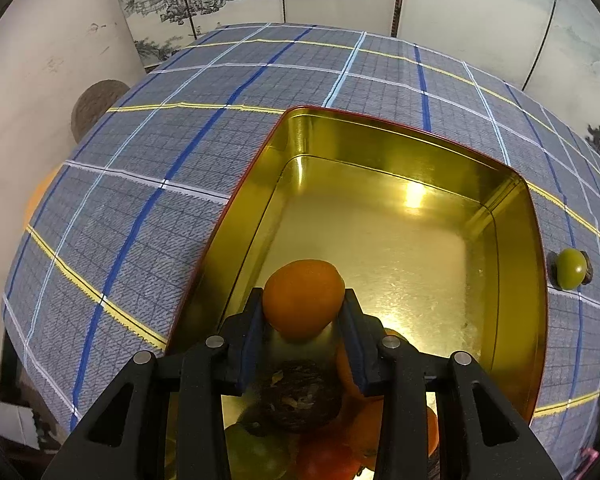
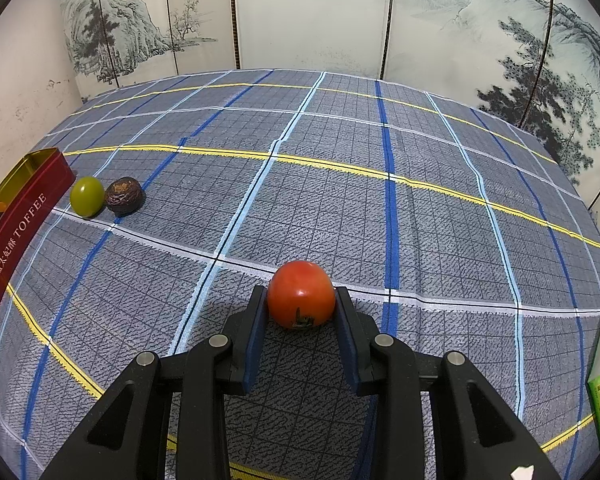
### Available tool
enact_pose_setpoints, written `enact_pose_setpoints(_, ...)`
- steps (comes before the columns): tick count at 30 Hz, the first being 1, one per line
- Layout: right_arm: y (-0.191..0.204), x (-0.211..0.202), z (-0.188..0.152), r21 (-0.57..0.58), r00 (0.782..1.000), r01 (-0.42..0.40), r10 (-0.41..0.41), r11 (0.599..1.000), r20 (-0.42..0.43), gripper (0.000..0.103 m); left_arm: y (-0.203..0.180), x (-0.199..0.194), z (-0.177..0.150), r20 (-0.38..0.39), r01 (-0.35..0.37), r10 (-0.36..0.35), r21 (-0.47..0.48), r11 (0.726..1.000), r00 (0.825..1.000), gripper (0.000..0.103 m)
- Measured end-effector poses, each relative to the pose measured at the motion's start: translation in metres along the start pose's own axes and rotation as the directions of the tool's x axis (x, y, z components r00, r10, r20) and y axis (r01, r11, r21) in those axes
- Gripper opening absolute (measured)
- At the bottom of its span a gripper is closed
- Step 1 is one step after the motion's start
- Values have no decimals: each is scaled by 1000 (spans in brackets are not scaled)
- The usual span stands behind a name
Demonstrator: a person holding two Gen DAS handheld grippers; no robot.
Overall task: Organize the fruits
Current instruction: 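Carry the mandarin into the tin and open the left tool, then carry the red tomato into the tin and open the right tool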
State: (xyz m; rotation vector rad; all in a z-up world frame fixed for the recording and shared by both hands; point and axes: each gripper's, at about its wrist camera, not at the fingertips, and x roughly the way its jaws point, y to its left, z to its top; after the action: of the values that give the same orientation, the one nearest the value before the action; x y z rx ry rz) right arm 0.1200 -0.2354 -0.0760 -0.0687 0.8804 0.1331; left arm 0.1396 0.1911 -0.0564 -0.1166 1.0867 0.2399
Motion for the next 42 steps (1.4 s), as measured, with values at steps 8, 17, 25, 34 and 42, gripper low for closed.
enact_pose_setpoints(8,0,0,0,0,1000,0,0,1000,0,31,1,-1,0,5,-4,4,3,1000,1000,42)
enact_pose_setpoints(17,0,0,0,-1,1000,5,-5,1000,1,29,4,-3,-2,19,-10,10,11,1000,1000,50)
enact_pose_setpoints(25,-3,1,1,14,1000,17,-17,1000,1,29,7,-9,-5,39,11,-11,10,1000,999,55)
enact_pose_setpoints(34,5,0,8,14,1000,28,-28,1000,1,28,6,-35,-15,114,4,-7,23,1000,993,61)
enact_pose_setpoints(42,42,-20,22,-40,998,-51,52,998,31,28,14,-65,-31,178,9,-9,5,1000,984,66)
